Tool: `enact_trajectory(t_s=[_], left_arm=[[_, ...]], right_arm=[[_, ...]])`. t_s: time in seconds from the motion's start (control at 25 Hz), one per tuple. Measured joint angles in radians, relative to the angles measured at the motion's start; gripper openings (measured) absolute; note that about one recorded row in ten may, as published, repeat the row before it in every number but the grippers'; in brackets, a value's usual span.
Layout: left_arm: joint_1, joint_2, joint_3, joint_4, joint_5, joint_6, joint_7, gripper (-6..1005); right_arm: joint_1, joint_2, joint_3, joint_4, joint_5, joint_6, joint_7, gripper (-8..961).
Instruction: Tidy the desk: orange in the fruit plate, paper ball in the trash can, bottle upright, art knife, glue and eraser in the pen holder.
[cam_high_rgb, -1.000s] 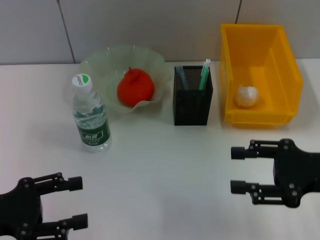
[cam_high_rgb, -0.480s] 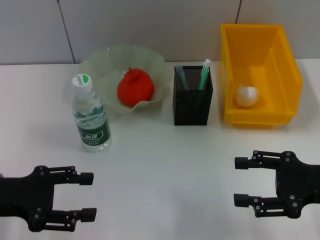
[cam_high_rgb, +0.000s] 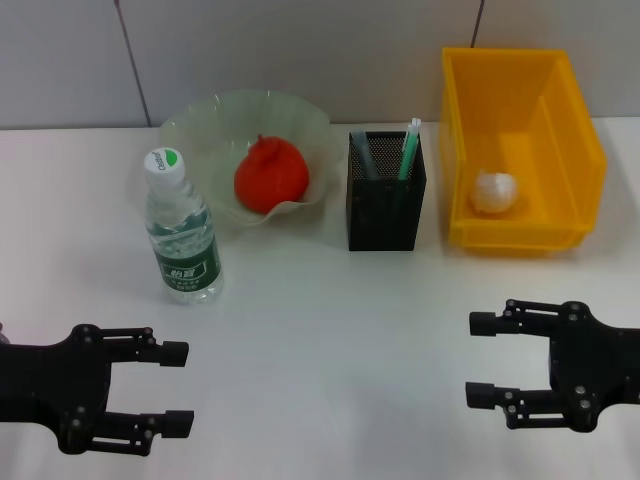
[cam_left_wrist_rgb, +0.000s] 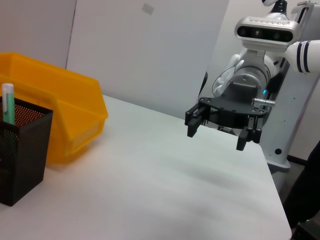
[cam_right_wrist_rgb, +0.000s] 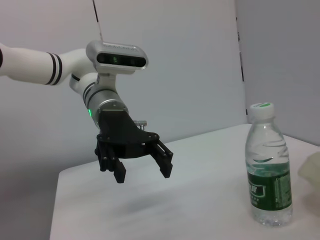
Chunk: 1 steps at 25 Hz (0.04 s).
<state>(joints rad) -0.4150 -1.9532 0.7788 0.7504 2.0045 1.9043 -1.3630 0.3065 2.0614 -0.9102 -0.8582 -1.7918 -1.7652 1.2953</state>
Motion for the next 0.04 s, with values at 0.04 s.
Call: enact_trajectory(t_s=[0.04], left_arm=[[0.000, 0.000, 0.000, 0.000, 0.000, 0.000, -0.001, 779]], right_arm=[[0.000, 0.001, 0.000, 0.000, 0.000, 0.001, 0.000, 756]])
